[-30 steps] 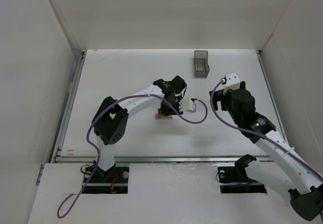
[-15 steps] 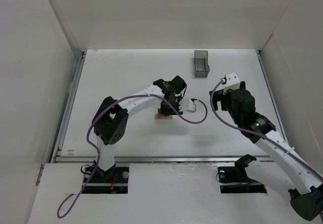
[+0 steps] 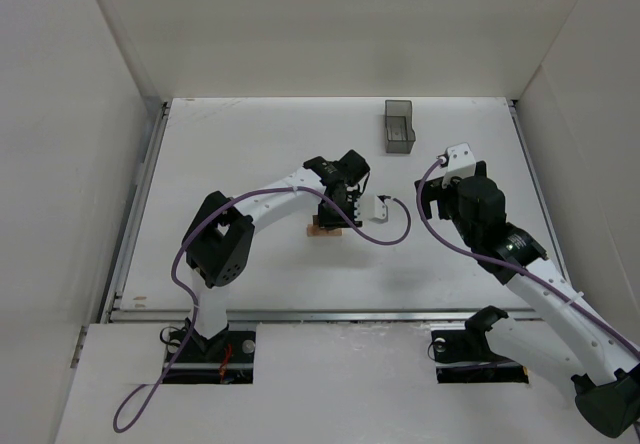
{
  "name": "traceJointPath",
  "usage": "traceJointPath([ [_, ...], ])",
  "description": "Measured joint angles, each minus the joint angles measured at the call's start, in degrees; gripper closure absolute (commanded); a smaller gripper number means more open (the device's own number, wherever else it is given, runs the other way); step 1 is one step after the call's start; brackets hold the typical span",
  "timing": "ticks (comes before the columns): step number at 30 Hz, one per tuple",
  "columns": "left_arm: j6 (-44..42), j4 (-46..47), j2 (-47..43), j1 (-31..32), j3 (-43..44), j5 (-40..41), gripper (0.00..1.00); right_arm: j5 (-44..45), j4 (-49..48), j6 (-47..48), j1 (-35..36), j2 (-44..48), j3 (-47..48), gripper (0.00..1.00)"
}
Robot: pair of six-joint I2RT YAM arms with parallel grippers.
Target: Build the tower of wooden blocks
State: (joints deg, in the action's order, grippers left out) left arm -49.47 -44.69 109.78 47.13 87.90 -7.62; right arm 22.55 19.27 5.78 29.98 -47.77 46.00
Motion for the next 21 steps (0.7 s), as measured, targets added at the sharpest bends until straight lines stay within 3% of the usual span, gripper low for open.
traceJointPath([
  [4, 0.09, 0.04, 0.02, 0.00, 0.00, 0.17, 0.63, 0.00, -0.02, 0.00, 0.00, 0.00, 0.00, 0.01],
  [21, 0.57, 0.33, 0.00, 0.00, 0.00, 0.81, 0.63, 0.00, -0.02, 0.00, 0.00, 0.00, 0.00, 0.01],
])
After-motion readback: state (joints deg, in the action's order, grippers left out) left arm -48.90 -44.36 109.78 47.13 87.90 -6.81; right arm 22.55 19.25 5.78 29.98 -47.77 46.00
